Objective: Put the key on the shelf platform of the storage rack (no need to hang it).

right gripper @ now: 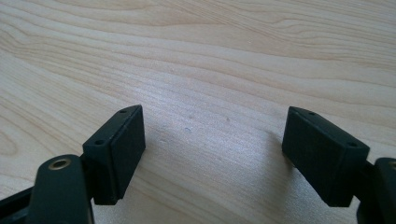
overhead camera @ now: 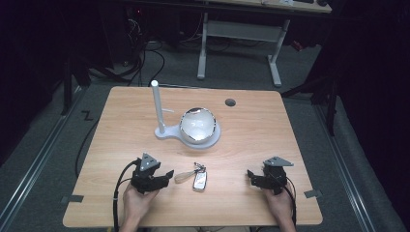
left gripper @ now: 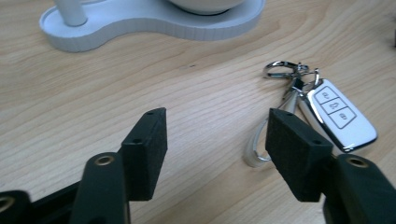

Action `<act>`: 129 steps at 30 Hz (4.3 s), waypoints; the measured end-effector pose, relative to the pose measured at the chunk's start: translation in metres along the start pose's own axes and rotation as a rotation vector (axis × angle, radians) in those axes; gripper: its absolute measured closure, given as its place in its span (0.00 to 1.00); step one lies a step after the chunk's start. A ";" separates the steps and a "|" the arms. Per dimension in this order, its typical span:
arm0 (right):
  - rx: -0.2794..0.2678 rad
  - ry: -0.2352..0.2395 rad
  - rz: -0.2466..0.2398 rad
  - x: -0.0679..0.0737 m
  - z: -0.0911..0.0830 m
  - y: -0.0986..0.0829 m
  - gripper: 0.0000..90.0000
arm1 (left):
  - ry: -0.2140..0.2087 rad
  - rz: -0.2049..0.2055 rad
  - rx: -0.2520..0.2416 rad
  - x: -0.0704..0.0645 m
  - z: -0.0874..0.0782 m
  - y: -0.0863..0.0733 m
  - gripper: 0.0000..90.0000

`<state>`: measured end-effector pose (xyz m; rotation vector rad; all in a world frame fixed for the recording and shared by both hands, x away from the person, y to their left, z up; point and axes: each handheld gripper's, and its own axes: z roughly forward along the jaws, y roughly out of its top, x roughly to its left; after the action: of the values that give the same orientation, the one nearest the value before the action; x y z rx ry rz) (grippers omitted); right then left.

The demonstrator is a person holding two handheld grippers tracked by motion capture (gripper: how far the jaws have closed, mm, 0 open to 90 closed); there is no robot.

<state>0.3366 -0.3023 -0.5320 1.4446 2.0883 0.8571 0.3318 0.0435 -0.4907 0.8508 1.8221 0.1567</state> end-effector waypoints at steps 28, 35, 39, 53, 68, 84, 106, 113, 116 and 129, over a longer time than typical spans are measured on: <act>0.000 0.000 0.000 0.000 0.000 0.000 0.24 | -0.019 0.093 0.104 -0.026 0.010 -0.037 0.49; 0.000 0.000 0.000 0.000 0.000 0.000 0.24 | -0.013 0.090 0.119 -0.028 0.017 -0.042 0.51; -0.001 0.002 -0.001 0.000 0.000 0.000 0.25 | -0.007 0.095 0.131 -0.029 0.024 -0.046 0.54; -0.004 0.005 -0.008 0.000 0.000 0.000 0.26 | 0.016 0.110 0.137 -0.030 0.041 -0.057 0.60; -0.004 0.005 -0.007 0.000 0.000 0.000 0.26 | 0.008 0.127 0.139 -0.036 0.052 -0.064 0.70; -0.004 0.005 -0.008 0.000 0.000 0.000 0.26 | 0.012 0.185 0.150 -0.037 0.061 -0.071 0.78; -0.004 0.005 -0.007 0.000 0.000 0.000 0.26 | -0.002 0.136 0.191 -0.040 0.055 -0.063 0.91; -0.004 0.005 -0.007 0.000 0.000 0.000 0.26 | -0.009 0.139 0.178 -0.045 0.045 -0.058 0.91; -0.004 0.005 -0.007 0.000 0.000 0.000 0.26 | -0.018 0.132 0.176 -0.048 0.040 -0.054 0.91; -0.004 0.005 -0.007 0.000 0.000 0.000 0.26 | -0.069 0.097 0.161 -0.056 0.021 -0.036 0.91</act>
<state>0.3363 -0.3024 -0.5320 1.4334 2.0936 0.8625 0.3430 -0.0234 -0.4743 1.0460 1.7471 0.0416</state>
